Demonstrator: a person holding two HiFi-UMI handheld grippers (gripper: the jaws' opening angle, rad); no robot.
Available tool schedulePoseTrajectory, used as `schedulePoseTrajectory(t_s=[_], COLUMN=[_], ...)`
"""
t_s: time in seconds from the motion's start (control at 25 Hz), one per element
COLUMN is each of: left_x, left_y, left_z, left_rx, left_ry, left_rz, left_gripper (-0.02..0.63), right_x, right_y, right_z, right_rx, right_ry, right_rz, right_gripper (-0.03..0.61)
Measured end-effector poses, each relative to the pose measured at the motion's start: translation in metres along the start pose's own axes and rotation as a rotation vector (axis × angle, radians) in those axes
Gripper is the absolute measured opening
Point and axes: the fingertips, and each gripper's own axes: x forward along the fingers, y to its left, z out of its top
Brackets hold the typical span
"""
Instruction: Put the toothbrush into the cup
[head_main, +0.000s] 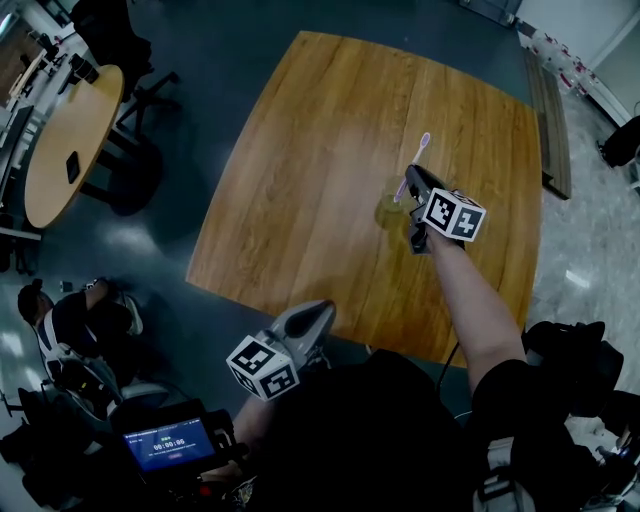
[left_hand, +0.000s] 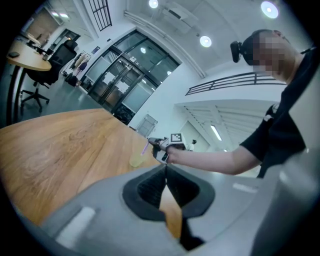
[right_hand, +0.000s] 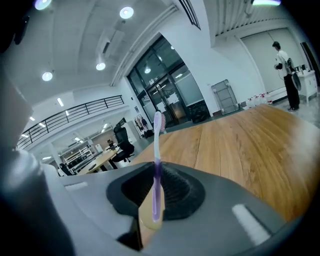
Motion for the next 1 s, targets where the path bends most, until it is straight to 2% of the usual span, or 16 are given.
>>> schedulePoseTrajectory(t_s=[0.24,0.52,1.0], left_x=[-0.006,-0.006,-0.005], left_y=[0.006,0.007,0.005], left_z=[-0.002,-0.002,0.0], left_rx=[-0.011,-0.024,-0.032], left_ry=[-0.006,-0.006,-0.016], left_rz=[0.018,0.025,0.021], left_gripper=[0.0,0.0,0.0], right_x=[0.011,0.014,0.018], right_y=[0.004,0.007,0.007], right_z=[-0.022,-0.038,-0.058], right_rx=[-0.058,-0.193,-0.287], right_ry=[0.052,0.137,0.331], right_rz=[-0.009,-0.004,-0.001], right_gripper=[0.048,0.049,0.051])
